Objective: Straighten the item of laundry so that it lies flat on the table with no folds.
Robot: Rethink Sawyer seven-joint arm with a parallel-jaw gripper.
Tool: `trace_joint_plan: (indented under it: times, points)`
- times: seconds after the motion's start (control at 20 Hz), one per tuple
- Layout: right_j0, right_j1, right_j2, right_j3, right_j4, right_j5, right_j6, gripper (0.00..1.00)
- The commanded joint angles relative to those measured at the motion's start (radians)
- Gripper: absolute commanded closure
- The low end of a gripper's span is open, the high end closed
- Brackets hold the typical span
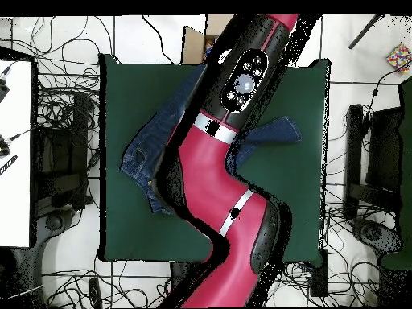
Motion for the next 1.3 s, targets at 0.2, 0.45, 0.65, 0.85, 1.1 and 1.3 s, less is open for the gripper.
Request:
trace_joint_plan:
  times: [0.2,0.45,0.65,0.85,1.1,1.3]
  points:
    - [0.041,-0.014,-0.347,0.069,0.246,0.187,0.285,0.00]
    - [-0.026,0.056,-0.560,0.399,0.539,0.267,0.616,0.00]
    - [-0.088,0.075,-0.661,0.637,0.694,0.298,0.852,0.00]
    - [-0.113,0.069,-0.724,0.747,0.775,0.283,0.996,0.00]
    - [-0.121,0.023,-0.811,0.772,0.851,0.230,1.030,0.00]
    - [-0.115,-0.015,-0.879,0.716,0.899,0.181,0.953,0.00]
